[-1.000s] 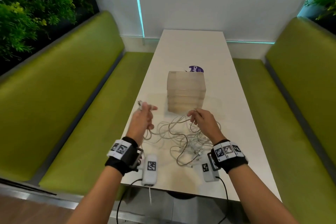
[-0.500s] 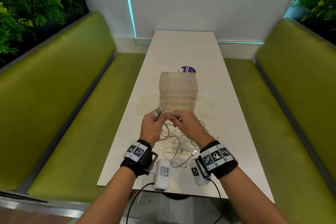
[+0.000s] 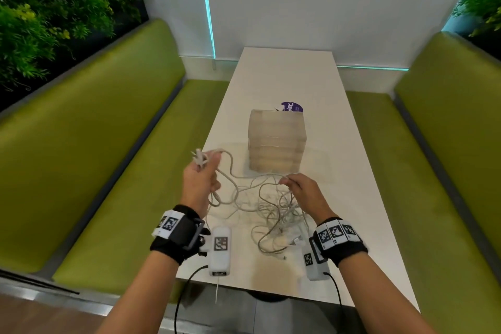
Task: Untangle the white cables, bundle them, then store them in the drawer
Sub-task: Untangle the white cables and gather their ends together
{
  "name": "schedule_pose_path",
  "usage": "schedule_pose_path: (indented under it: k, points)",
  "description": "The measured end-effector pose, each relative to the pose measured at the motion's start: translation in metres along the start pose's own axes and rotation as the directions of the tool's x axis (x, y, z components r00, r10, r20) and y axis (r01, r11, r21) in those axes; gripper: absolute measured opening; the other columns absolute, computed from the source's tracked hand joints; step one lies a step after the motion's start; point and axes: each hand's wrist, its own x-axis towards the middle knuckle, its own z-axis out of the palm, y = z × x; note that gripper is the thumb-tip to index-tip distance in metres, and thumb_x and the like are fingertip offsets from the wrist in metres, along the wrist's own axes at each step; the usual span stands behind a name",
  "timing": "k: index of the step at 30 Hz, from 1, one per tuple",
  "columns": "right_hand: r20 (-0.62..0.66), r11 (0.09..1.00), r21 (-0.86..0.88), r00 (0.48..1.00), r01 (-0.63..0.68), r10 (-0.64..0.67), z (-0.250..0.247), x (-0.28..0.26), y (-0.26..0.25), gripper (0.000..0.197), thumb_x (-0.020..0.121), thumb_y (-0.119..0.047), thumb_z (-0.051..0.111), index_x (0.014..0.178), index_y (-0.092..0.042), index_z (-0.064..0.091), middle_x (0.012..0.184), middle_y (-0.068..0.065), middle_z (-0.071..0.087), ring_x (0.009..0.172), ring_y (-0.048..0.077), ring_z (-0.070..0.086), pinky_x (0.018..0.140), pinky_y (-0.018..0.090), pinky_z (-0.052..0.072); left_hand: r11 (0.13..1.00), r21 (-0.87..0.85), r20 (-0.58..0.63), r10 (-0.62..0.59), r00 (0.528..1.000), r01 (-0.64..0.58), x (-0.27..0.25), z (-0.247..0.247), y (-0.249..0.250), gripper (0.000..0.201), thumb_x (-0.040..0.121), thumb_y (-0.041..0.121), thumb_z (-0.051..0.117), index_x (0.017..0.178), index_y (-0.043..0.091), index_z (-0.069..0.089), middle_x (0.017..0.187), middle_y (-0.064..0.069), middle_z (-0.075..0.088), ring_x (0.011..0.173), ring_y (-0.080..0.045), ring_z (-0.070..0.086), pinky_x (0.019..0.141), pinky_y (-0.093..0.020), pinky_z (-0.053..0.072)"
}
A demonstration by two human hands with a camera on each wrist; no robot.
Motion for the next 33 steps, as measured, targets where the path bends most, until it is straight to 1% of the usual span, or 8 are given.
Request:
schedule_pose_path:
  k: [3, 6, 11, 18, 20, 23, 28, 33]
  points:
    - [0.009, 0.996, -0.001, 0.996, 0.086, -0.086, 0.003, 0.002, -0.016, 0.02, 0.092, -0.023, 0.059, 0.101, -0.013, 0.074, 0.094, 0.013, 0.064, 0.09, 0.024, 0.059, 0.084, 0.032, 0.044, 0.942, 0.329, 0.113, -0.103, 0.988, 0.061, -0.007, 0.018, -0.023, 0.023, 0.091, 0.03, 0.062, 0.109, 0.016, 0.068, 0.072, 0.009, 0.051, 0.06, -0.007, 0.041, 0.051, -0.021, 0.036]
    - [0.014, 0.981, 0.044, 0.982, 0.189, -0.19, 0.002, -0.001, -0.029, 0.02, 0.092, -0.019, 0.059, 0.105, -0.014, 0.073, 0.085, 0.004, 0.057, 0.086, 0.022, 0.057, 0.081, 0.03, 0.043, 0.91, 0.413, 0.187, -0.121, 0.975, 0.033, -0.01, 0.034, -0.045, 0.026, 0.091, 0.029, 0.063, 0.112, 0.014, 0.067, 0.063, 0.012, 0.05, 0.049, -0.002, 0.038, 0.045, -0.02, 0.034]
    - [0.041, 0.97, 0.104, 0.974, 0.219, -0.225, -0.004, -0.006, -0.038, 0.015, 0.092, -0.013, 0.059, 0.097, -0.009, 0.073, 0.081, -0.006, 0.056, 0.084, 0.019, 0.055, 0.079, 0.026, 0.043, 0.803, 0.579, 0.298, -0.049, 0.953, -0.14, -0.006, 0.043, -0.058, 0.019, 0.087, 0.032, 0.067, 0.093, 0.014, 0.07, 0.056, 0.013, 0.049, 0.05, -0.003, 0.038, 0.053, -0.026, 0.032]
    - [0.149, 0.969, 0.062, 0.958, 0.237, -0.244, -0.019, -0.006, -0.049, 0.014, 0.09, -0.009, 0.061, 0.091, 0.0, 0.071, 0.074, -0.013, 0.053, 0.07, -0.006, 0.052, 0.067, 0.016, 0.036, 0.856, 0.472, 0.386, 0.012, 0.923, -0.208, -0.005, 0.049, -0.05, 0.02, 0.083, 0.031, 0.072, 0.1, 0.021, 0.071, 0.085, 0.0, 0.072, 0.076, -0.014, 0.065, 0.073, -0.029, 0.051]
    - [0.196, 0.974, 0.063, 0.955, 0.216, -0.224, -0.019, -0.005, -0.051, 0.009, 0.085, -0.011, 0.067, 0.086, -0.003, 0.072, 0.072, -0.009, 0.053, 0.066, -0.004, 0.05, 0.064, 0.016, 0.037, 0.831, 0.493, 0.374, 0.066, 0.925, -0.259, -0.003, 0.047, -0.049, 0.005, 0.085, 0.024, 0.07, 0.089, 0.022, 0.073, 0.081, -0.001, 0.072, 0.077, -0.02, 0.064, 0.073, -0.034, 0.05]
    - [0.211, 0.986, 0.063, 0.964, 0.153, -0.163, -0.015, -0.002, -0.048, 0.002, 0.079, -0.01, 0.071, 0.08, -0.012, 0.071, 0.072, -0.008, 0.052, 0.065, -0.001, 0.049, 0.062, 0.012, 0.037, 0.824, 0.495, 0.342, 0.108, 0.933, -0.277, -0.002, 0.045, -0.043, 0.016, 0.086, 0.019, 0.069, 0.075, 0.03, 0.067, 0.072, 0.007, 0.069, 0.068, -0.012, 0.058, 0.067, -0.027, 0.046]
    - [0.109, 0.982, -0.182, 0.994, 0.047, -0.027, -0.005, 0.016, -0.011, 0.009, 0.087, -0.01, 0.063, 0.085, -0.004, 0.069, 0.084, 0.006, 0.054, 0.081, 0.023, 0.055, 0.072, 0.026, 0.039, 0.92, 0.313, 0.185, 0.185, 0.965, -0.236, -0.006, 0.041, -0.02, 0.013, 0.088, 0.015, 0.066, 0.076, 0.016, 0.062, 0.053, 0.017, 0.053, 0.05, -0.002, 0.041, 0.05, -0.018, 0.035]
    - [0.024, 0.99, -0.144, 1.0, 0.001, 0.002, -0.005, 0.017, 0.011, 0.015, 0.093, -0.013, 0.055, 0.089, -0.008, 0.069, 0.087, 0.007, 0.059, 0.085, 0.026, 0.058, 0.078, 0.035, 0.045, 0.93, 0.267, 0.093, 0.235, 0.967, -0.252, -0.001, 0.023, 0.009, 0.01, 0.088, 0.011, 0.065, 0.08, 0.007, 0.061, 0.051, 0.02, 0.048, 0.048, 0.0, 0.039, 0.048, -0.014, 0.032]
